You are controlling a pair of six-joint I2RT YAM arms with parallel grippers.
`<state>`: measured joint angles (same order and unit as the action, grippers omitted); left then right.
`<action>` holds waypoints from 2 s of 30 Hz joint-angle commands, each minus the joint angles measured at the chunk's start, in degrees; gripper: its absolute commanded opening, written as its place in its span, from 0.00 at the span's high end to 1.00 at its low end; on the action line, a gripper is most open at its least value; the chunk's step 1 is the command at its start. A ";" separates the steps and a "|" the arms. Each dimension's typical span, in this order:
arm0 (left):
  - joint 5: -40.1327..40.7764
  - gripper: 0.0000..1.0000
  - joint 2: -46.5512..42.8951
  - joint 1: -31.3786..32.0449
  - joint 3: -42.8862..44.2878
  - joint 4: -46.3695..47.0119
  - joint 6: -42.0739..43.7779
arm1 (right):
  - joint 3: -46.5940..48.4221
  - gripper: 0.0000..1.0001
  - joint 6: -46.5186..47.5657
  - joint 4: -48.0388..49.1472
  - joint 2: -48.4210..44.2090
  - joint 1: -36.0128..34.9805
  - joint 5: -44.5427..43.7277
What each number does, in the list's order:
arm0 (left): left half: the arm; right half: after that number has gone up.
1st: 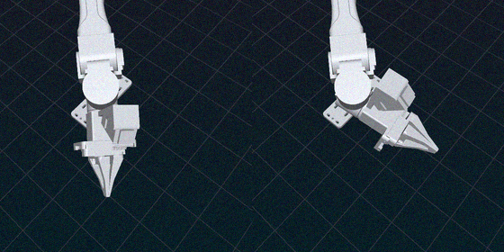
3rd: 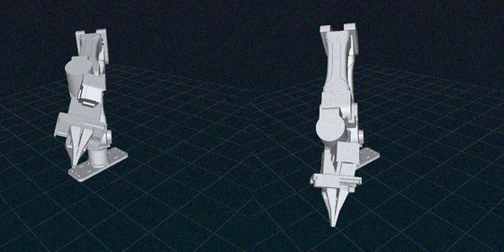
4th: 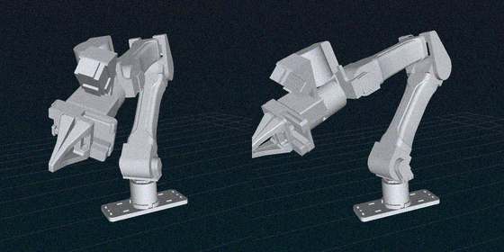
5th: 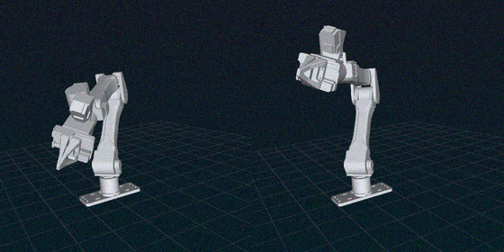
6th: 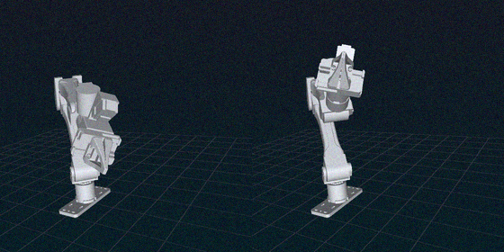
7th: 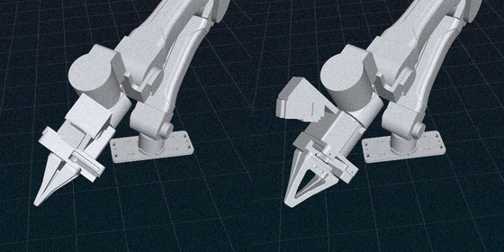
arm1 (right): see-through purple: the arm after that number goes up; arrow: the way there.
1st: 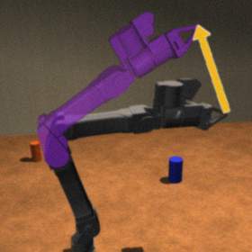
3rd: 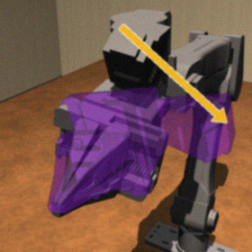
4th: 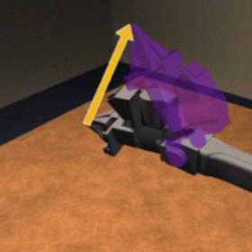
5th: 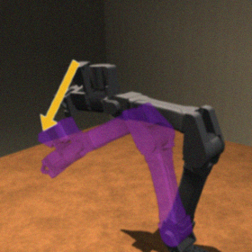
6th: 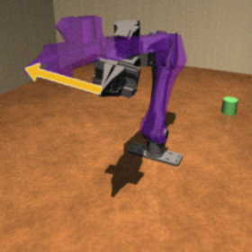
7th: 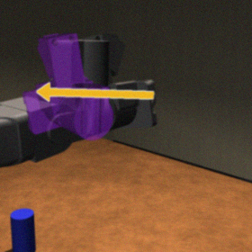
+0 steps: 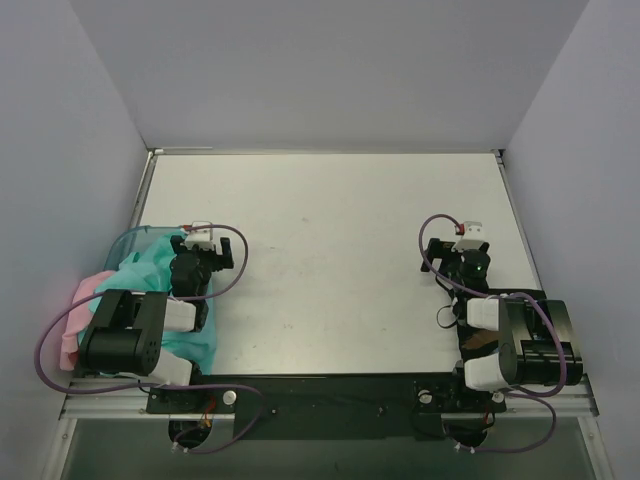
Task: Fold and stack the t-shirts
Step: Grab crumpled tshirt from bin with the left arm
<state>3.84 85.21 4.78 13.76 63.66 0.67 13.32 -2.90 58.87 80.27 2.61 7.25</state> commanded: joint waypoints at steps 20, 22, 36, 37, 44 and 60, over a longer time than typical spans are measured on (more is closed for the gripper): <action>-34.50 0.05 -19.20 -11.37 30.24 -58.76 -1.28 | 23.23 0.00 -7.03 -39.77 -28.77 -1.90 16.30; -32.07 0.05 -18.42 -11.45 40.79 -76.87 2.55 | 27.79 0.00 -7.56 -42.16 -28.50 -3.83 17.62; 8.55 0.03 -12.87 -20.68 62.99 -127.99 22.18 | 37.64 0.02 1.13 -55.96 -23.14 -16.32 24.83; 10.64 0.03 -13.22 -20.77 62.10 -128.08 23.66 | 38.18 0.02 2.44 -57.54 -22.27 -16.58 26.23; 17.16 0.03 -9.89 -22.09 57.26 -127.38 24.39 | 36.08 0.02 7.90 -58.17 -22.61 -22.55 25.02; 26.49 1.00 -3.38 -22.00 59.27 -129.92 22.10 | 31.85 0.00 16.69 -56.85 -27.18 -30.38 19.30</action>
<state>29.47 81.76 -16.99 68.95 -63.02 23.97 45.50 10.74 0.16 54.74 -26.52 27.94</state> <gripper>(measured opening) 0.098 0.999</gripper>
